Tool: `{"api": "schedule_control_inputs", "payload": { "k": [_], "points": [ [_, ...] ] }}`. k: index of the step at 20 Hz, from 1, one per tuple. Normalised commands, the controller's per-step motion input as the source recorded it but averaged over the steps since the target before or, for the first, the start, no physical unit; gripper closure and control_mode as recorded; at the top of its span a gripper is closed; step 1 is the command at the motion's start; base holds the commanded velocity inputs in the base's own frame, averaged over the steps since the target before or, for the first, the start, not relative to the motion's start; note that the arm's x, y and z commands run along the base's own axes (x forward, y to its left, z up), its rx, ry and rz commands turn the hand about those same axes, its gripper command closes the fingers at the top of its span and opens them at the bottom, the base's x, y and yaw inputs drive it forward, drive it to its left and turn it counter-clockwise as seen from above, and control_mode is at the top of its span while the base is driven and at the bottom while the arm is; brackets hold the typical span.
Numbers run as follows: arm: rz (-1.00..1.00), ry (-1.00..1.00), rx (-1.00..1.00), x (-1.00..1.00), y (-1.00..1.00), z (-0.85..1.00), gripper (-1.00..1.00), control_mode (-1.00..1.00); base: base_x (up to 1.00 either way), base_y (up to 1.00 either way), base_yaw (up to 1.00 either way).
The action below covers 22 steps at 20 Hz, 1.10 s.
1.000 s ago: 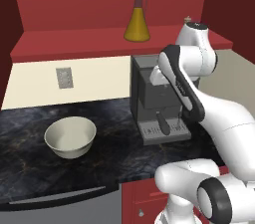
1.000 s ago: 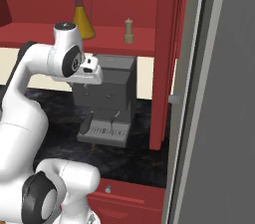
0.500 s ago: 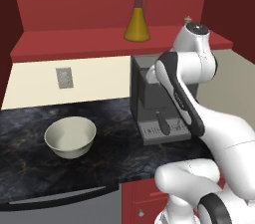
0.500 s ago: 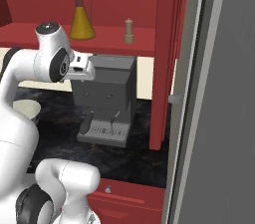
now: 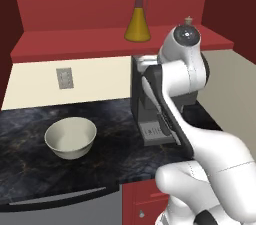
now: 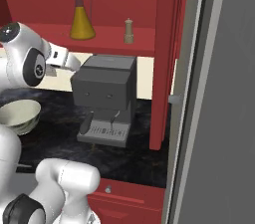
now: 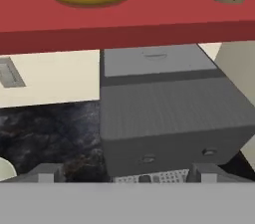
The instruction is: Retrieve the bottle and the shaker from the cabinet and place them next to the mixing bowl on the counter. Then add garlic from the fridge to the mixing bowl.
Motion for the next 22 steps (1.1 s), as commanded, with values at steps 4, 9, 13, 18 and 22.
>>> {"api": "schedule_control_inputs", "payload": {
  "k": [4,9,13,18,22],
  "points": [
    [-0.14,-0.13,0.03,-0.01,0.10,0.37,-1.00,-1.00,0.00,0.00,0.00],
    [0.00,-0.18,0.00,0.00,-0.02,0.55,-1.00,-1.00,0.00,0.00,0.00],
    [0.04,-0.21,0.00,0.04,0.00,0.50,-1.00,-1.00,0.00,0.00,0.00],
    [0.02,-0.04,0.00,0.25,0.00,0.51,-1.00,-1.00,0.00,0.00,0.00],
    [0.00,-0.01,0.00,0.35,0.00,0.41,-1.00,-1.00,0.00,0.00,0.00]
  ]
}}
